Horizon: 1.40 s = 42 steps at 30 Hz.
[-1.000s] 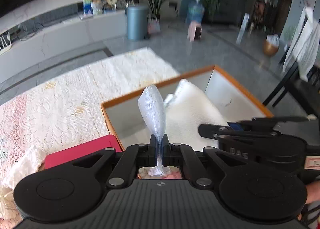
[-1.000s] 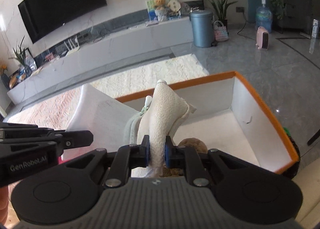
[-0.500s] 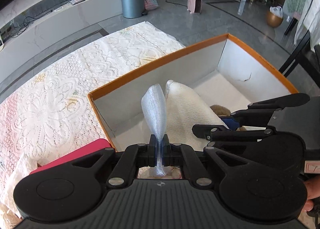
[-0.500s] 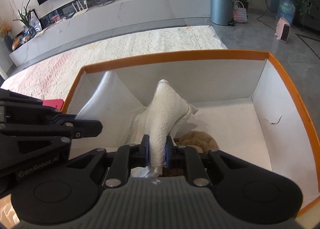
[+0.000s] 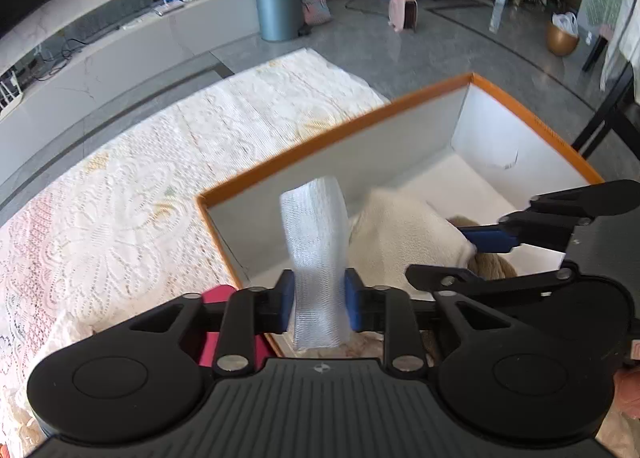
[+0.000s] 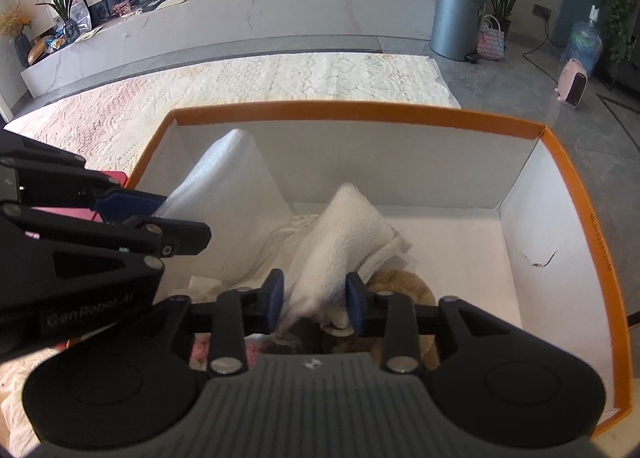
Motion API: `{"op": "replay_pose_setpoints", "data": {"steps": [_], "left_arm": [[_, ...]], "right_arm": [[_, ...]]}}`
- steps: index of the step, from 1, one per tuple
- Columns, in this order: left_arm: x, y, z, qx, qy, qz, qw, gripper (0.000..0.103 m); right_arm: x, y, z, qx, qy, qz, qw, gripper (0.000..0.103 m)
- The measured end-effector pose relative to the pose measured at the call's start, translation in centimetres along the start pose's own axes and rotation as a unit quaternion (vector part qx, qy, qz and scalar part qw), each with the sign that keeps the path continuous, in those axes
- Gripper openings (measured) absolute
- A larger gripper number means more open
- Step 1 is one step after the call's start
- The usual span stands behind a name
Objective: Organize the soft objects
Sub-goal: 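Carry the towel and cloth pad into the orange box and release both, then move both tools back toward the plastic-wrapped flower on the bed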
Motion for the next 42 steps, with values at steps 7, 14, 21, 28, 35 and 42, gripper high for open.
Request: {"op": "replay_pose_setpoints", "data": {"steps": [7, 14, 21, 28, 35, 42], "left_arm": [[-0.4, 3.1, 0.2, 0.04, 0.012, 0.001, 0.9991, 0.053], [-1.1, 7.6, 2.0, 0.107, 0.039, 0.017, 0.9934, 0.056], [-2.6, 12.3, 5.4, 0.167, 0.071, -0.001, 0.9834, 0.056], [-5.3, 15.8, 10.7, 0.19, 0.123, -0.05, 0.9727, 0.056], [-9.4, 18.3, 14.9, 0.182, 0.171, -0.097, 0.9634, 0.056], [-13.5, 20.4, 18.1, 0.19, 0.206, -0.113, 0.9533, 0.056]], "right_arm": [[0.3, 2.8, -0.3, 0.013, 0.023, 0.009, 1.0, 0.065], [-0.1, 6.5, 0.1, 0.041, 0.019, 0.021, 0.999, 0.076], [-2.3, 10.7, 1.8, 0.085, -0.042, 0.017, 0.995, 0.081], [-7.5, 13.6, 4.2, 0.117, -0.067, -0.009, 0.991, 0.083], [-13.7, 15.0, 4.9, 0.14, -0.033, -0.038, 0.989, 0.083], [-19.8, 15.3, 4.1, 0.153, 0.028, -0.066, 0.986, 0.083]]}}
Point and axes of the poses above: each gripper's, at about its wrist camera, not at the fingertips, and y roughly against the way its jaws point, x to its right, z to its underside, the point moved 3 cm from there along -y, roughly the way its jaws point, and after that the axes turned 12 degrees about z, right-handed, at the moved point
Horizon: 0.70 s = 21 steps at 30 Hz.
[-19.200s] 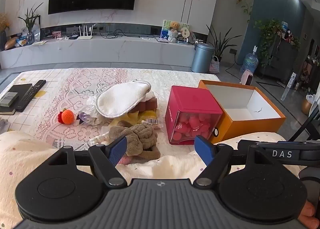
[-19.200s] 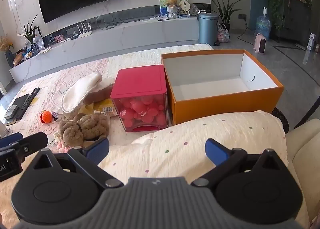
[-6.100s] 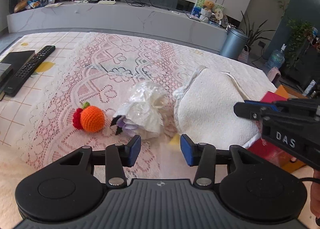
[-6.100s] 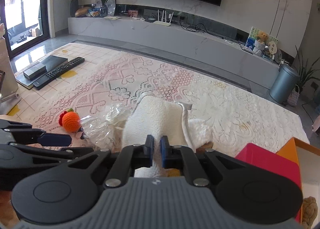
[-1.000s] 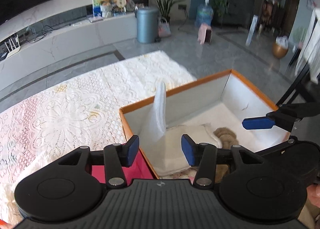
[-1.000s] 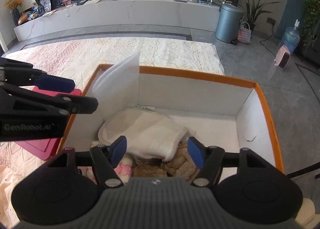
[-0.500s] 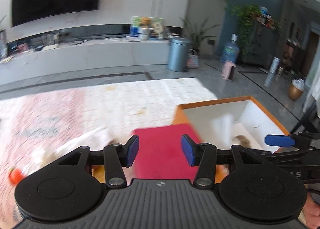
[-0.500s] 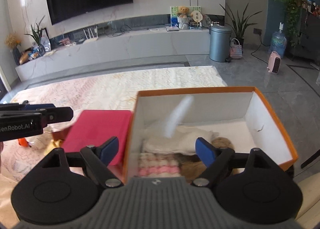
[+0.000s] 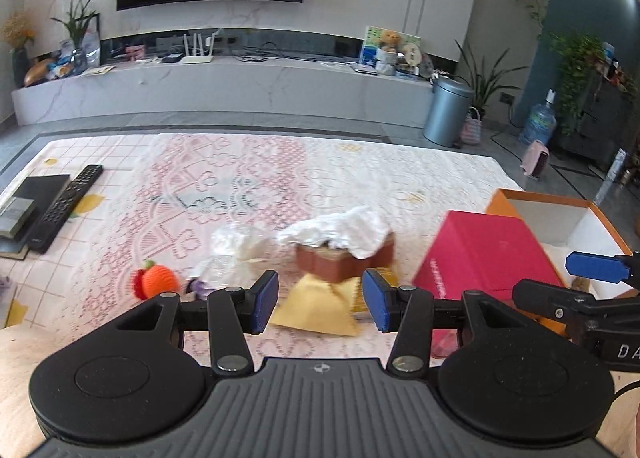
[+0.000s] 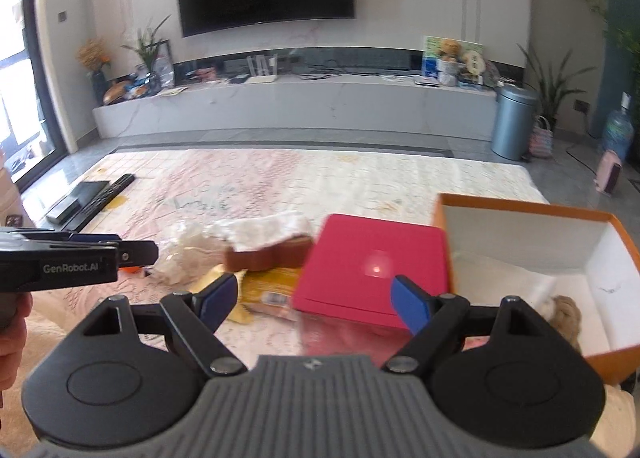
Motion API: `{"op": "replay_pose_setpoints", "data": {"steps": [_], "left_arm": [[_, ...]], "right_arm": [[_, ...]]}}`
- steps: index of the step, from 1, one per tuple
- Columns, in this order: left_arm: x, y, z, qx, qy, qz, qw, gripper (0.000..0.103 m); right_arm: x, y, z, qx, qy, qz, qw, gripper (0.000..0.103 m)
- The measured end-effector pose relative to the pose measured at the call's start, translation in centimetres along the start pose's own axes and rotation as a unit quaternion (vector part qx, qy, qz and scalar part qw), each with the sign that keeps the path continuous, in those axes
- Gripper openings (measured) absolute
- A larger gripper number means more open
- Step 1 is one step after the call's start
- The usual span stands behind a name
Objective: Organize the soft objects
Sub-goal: 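Move both tools back toward the plastic-wrapped flower on the bed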
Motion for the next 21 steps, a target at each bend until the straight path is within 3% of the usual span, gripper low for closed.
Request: {"op": "replay_pose_setpoints", "data": {"steps": [10, 17, 21], "left_arm": [[-7.0, 0.3, 0.4, -0.005, 0.004, 0.0, 1.0, 0.06], [-10.1, -2.9, -0.5, -0.05, -0.008, -0.004, 0.9987, 0.063], [-11.7, -4.9, -1.2, -0.077, -0.001, 0.012, 0.997, 0.064]], "right_arm": [[-6.9, -4.1, -1.7, -0.01, 0.085, -0.015, 0.996, 0.083], [-9.1, -9.1, -3.2, -0.041, 0.123, -0.016, 0.991, 0.083], [-9.9, -12.2, -4.2, -0.062, 0.131, -0.015, 0.989, 0.083]]}}
Point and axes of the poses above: each gripper's, at about its wrist camera, not at the fingertips, and y roughly against the way its jaws point, x to its right, z to its underside, the point moved 3 cm from there along -y, roughly the way its jaws point, and after that the axes turned 12 degrees about z, right-handed, at the moved point
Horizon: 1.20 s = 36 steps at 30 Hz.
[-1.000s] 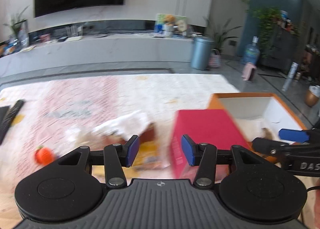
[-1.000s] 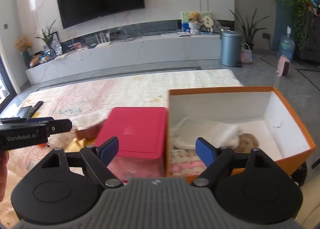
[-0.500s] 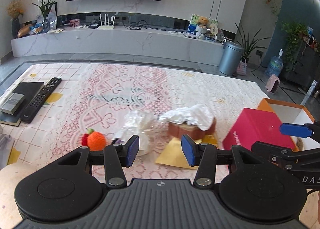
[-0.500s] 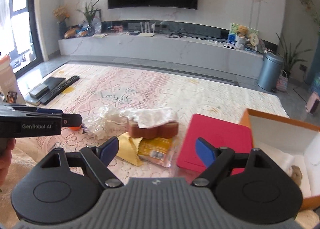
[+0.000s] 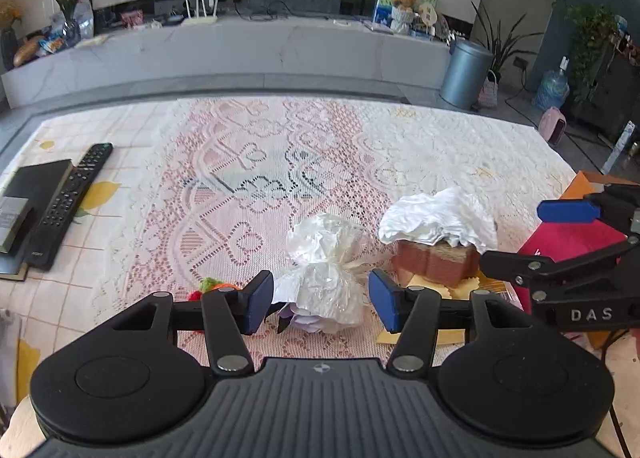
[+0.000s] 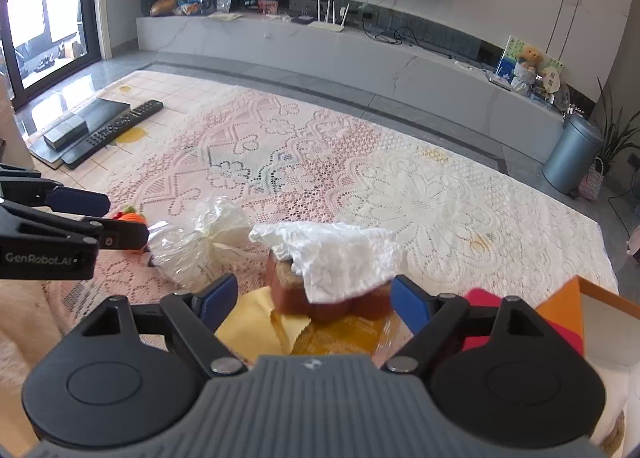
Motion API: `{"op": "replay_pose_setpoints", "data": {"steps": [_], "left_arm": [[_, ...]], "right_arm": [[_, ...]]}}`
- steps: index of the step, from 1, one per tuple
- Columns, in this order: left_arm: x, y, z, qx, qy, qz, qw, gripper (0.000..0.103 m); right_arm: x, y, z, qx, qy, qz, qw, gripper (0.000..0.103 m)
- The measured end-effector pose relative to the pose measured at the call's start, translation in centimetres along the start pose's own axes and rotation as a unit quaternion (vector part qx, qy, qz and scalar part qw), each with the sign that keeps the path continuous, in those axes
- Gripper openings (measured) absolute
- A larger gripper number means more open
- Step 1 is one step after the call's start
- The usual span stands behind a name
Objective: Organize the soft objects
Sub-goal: 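Move both tools back toward the plastic-wrapped flower on the bed, then grasp the plastic-wrapped flower with the left tool while the right tool grasps the white plastic bag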
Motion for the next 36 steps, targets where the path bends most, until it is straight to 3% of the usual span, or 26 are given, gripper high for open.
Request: {"op": "replay_pose_setpoints", "data": {"steps": [9, 16, 22, 26, 30, 31, 34, 36], "left_arm": [[-1.3, -4.3, -1.5, -0.067, -0.025, 0.01, 0.9974, 0.064], [-2.2, -6.8, -1.8, -0.091, -0.016, 0.019, 0.9956, 0.07], [-1.8, -8.4, -1.7, -0.114, -0.005, 0.033, 0.993, 0.072], [-1.5, -9.2, -1.2, -0.12, -0.004, 0.028, 0.9924, 0.07], [-1.6, -9.0, -1.4, -0.114, 0.016, 0.03, 0.9929, 0.06], [-1.5, -8.9, -1.4, -0.112, 0.017, 0.029, 0.9931, 0.058], [-1.3, -8.2, -1.8, -0.099, 0.024, 0.029, 0.9944, 0.052], [-1.1, -7.4, -2.0, -0.088, 0.033, 0.03, 0.9951, 0.05]], "right_arm": [[-0.6, -5.4, -2.5, -0.039, 0.001, -0.016, 0.999, 0.082], [-0.8, -8.7, -2.2, -0.087, -0.02, -0.05, 0.995, 0.072], [-1.3, -8.7, -1.7, -0.075, 0.007, -0.045, 0.996, 0.062], [-0.8, -8.5, -2.0, -0.086, -0.009, -0.061, 0.994, 0.056], [0.7, -8.6, -2.4, -0.106, -0.059, -0.093, 0.988, 0.044], [1.0, -8.6, -2.4, -0.112, -0.073, -0.1, 0.986, 0.036], [1.4, -8.6, -2.4, -0.114, -0.081, -0.098, 0.985, 0.02], [1.4, -8.3, -2.3, -0.111, -0.076, -0.093, 0.986, 0.017]]}}
Point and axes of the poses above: each gripper's, at about its wrist camera, not at the fingertips, and y roughly against the way its jaws point, x to its right, z to its underside, the point moved 3 cm from there along -y, roughly the way its jaws point, and after that the axes turned 12 degrees about z, right-handed, at the moved point
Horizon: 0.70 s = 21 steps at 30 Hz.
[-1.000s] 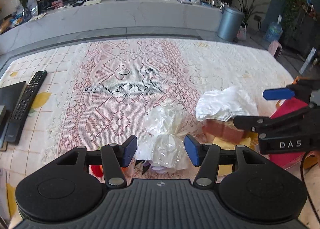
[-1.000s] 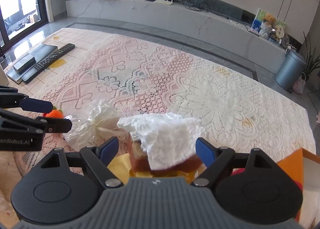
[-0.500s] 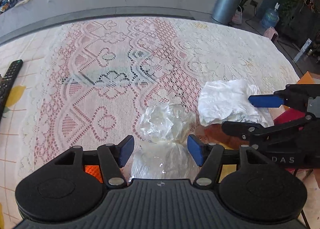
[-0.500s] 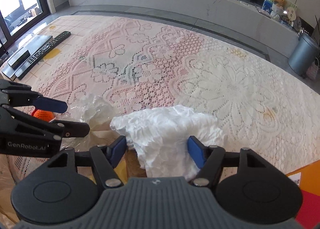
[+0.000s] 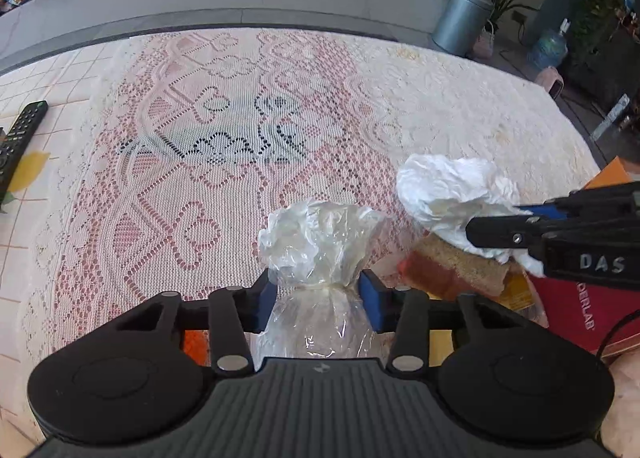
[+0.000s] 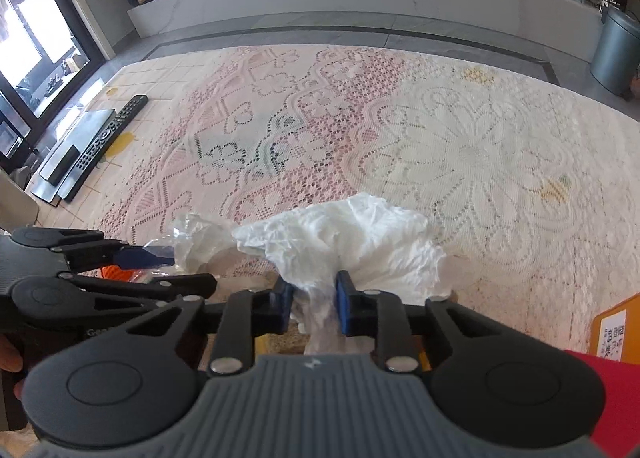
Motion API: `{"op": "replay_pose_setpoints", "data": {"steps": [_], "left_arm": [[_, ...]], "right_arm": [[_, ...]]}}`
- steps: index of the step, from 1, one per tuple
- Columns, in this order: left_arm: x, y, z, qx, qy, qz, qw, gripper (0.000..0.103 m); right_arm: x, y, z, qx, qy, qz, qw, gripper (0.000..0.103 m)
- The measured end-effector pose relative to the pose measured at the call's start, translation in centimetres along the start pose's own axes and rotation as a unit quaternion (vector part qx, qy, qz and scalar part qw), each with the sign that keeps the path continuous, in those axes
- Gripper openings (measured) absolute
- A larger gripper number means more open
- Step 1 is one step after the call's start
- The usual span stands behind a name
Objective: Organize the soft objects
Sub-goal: 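Grasp the plastic-wrapped flower with the left tool while the right tool grasps the white plastic bag, then carry the flower and plastic bag over the orange box with both tools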
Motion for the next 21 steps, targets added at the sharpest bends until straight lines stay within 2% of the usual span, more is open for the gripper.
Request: {"op": "replay_pose_setpoints", "data": {"steps": [6, 11, 15, 21], "left_arm": [[1.3, 2.4, 0.0, 0.026, 0.0, -0.006, 0.9996, 0.047], [2.6, 5.3, -0.5, 0.067, -0.004, -0.03, 0.9973, 0.047], [4.1, 7.9, -1.0, 0.093, -0.016, -0.035, 0.9949, 0.047], [7.7, 11.8, -1.1, 0.118, -0.044, -0.026, 0.9917, 0.046]], "right_arm": [[-0.1, 2.2, 0.0, 0.028, 0.01, 0.002, 1.0, 0.015], [-0.5, 5.3, -0.2, 0.062, 0.023, 0.002, 0.998, 0.015], [-0.2, 8.1, -0.4, 0.084, 0.022, -0.002, 0.996, 0.015], [0.8, 12.6, 0.5, 0.107, 0.009, -0.02, 0.994, 0.015]]}}
Point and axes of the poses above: each gripper's, at about its wrist camera, not at the fingertips, and y roughly against the way its jaws point, x to its right, z to its underside, the point moved 3 cm from there along -y, roughly the way its jaws point, and after that the axes turned 12 degrees about z, right-handed, at the moved point
